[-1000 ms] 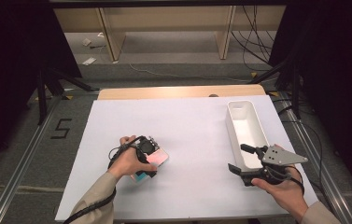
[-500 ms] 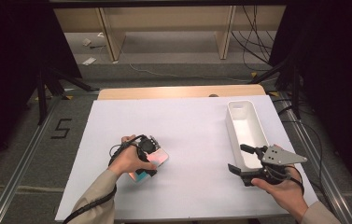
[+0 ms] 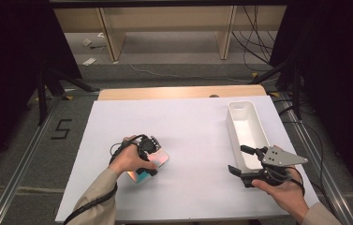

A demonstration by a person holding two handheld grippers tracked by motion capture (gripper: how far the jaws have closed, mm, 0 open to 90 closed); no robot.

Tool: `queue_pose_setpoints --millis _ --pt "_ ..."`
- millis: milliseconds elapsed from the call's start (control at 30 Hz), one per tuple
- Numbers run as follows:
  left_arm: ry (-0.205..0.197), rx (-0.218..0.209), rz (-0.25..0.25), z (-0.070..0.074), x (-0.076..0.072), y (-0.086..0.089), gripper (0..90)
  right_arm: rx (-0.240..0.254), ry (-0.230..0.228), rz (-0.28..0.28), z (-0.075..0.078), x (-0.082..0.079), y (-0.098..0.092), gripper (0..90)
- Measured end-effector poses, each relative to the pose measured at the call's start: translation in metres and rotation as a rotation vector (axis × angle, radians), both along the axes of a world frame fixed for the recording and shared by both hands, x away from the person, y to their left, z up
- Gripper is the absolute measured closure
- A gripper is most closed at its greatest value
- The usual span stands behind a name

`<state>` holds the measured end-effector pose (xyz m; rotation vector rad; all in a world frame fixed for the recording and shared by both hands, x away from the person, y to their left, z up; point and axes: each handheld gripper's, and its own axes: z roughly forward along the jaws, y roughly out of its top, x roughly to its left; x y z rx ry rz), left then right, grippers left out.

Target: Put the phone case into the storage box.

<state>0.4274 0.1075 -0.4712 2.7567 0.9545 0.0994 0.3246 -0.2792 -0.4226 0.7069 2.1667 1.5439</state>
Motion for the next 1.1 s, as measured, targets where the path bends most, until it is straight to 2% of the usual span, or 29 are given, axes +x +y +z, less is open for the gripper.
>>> queue_pose_setpoints --millis 467,1100 --pt "0.007 0.003 0.021 0.0019 -0.0016 -0.0011 14.7 -0.001 0.006 0.003 -0.0005 -0.0002 0.0003 18.3" --pt "0.005 -0.004 0.039 0.0023 -0.0029 -0.0002 16.2 -0.002 0.007 0.004 -0.0003 -0.0007 0.0003 18.2"
